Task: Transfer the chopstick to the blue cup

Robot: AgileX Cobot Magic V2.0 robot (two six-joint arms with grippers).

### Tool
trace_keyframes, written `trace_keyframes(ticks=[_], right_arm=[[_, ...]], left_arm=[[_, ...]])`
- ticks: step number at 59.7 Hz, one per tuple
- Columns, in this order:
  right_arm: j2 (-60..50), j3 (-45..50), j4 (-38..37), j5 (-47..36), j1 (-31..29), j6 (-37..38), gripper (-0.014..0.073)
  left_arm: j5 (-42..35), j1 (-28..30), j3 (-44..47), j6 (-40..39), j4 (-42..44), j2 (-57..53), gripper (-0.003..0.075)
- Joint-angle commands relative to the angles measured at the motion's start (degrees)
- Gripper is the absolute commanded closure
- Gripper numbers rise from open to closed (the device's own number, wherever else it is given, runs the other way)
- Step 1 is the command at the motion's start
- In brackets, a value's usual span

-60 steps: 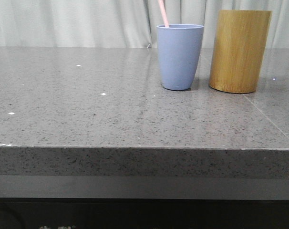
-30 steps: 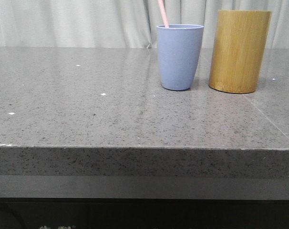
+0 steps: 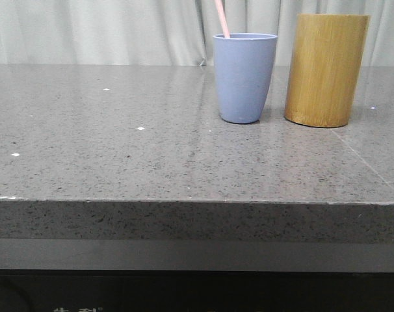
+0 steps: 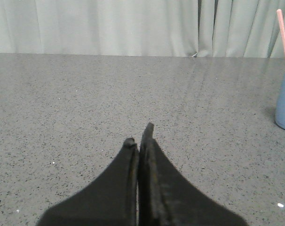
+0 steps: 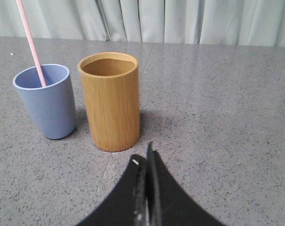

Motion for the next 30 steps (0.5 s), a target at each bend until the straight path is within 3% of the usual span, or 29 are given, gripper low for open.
trace_keyframes(ticks=[1, 30], right_arm=[[-4.2, 1.2, -0.3, -5.9, -0.2, 0.0, 0.0661], [-7.1, 2.1, -0.3, -5.3, -0.2, 0.0, 0.0661]], left_arm=[[-4.7, 0.0, -1.5, -0.4, -0.6, 0.7, 0.0739], [-4.6, 0.0, -1.5, -0.4, -0.6, 0.7, 0.0739]])
